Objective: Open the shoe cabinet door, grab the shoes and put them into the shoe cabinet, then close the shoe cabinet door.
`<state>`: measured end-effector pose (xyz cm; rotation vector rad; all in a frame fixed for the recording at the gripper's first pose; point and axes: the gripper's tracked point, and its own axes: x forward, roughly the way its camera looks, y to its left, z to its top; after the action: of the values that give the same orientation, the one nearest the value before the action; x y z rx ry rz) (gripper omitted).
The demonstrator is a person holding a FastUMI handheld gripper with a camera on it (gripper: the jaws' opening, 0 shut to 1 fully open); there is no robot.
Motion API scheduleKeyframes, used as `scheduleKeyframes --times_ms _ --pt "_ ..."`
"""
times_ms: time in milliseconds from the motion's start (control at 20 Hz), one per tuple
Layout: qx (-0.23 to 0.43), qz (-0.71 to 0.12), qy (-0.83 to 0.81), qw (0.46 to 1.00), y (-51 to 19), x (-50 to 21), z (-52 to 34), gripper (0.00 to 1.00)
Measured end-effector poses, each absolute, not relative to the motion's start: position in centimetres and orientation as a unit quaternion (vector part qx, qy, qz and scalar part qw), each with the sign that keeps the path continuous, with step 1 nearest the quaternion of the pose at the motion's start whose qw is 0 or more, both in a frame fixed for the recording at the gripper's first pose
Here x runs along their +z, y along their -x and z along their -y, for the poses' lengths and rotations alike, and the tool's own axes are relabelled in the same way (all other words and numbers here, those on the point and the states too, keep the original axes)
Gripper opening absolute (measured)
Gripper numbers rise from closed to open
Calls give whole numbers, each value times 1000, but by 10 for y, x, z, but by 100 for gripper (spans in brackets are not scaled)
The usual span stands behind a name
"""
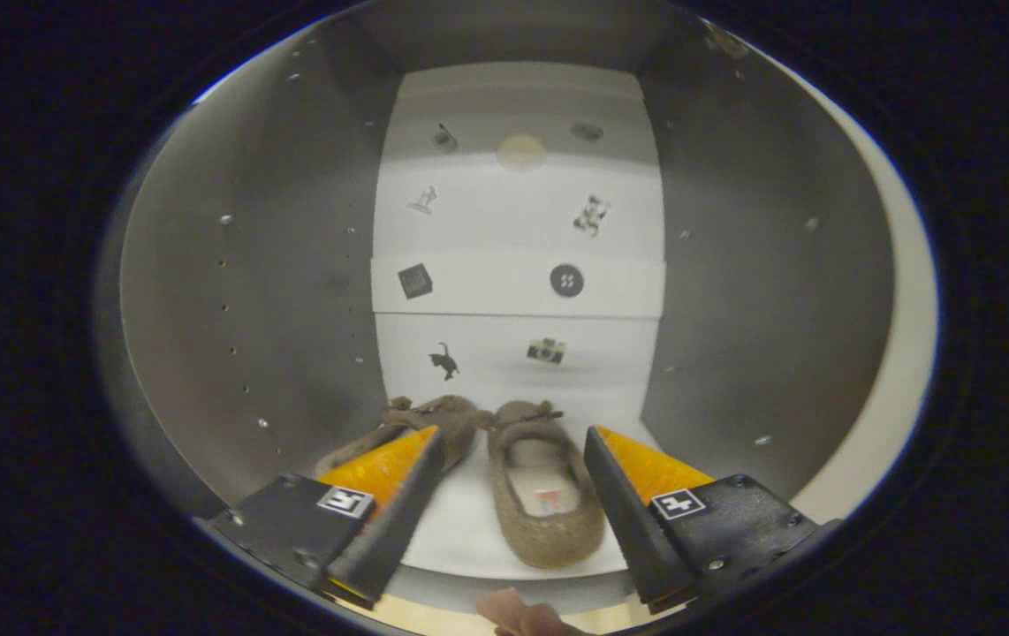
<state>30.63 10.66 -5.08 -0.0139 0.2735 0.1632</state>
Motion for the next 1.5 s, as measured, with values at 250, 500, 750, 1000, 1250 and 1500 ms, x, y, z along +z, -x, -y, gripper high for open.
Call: scheduleKeyframes --times_ms 250,500,750,1000,1250,1500 --pt "97 -104 -11 990 -214 -5 -106 99" --pt "121 -73 29 989 -108 40 -105 99" --pt "124 -49 70 989 9 70 -79 100" --pt "139 -3 51 989 119 89 -32 100" --pt "136 60 44 988 196 100 43 100" --pt "89 72 25 993 232 88 134 100"
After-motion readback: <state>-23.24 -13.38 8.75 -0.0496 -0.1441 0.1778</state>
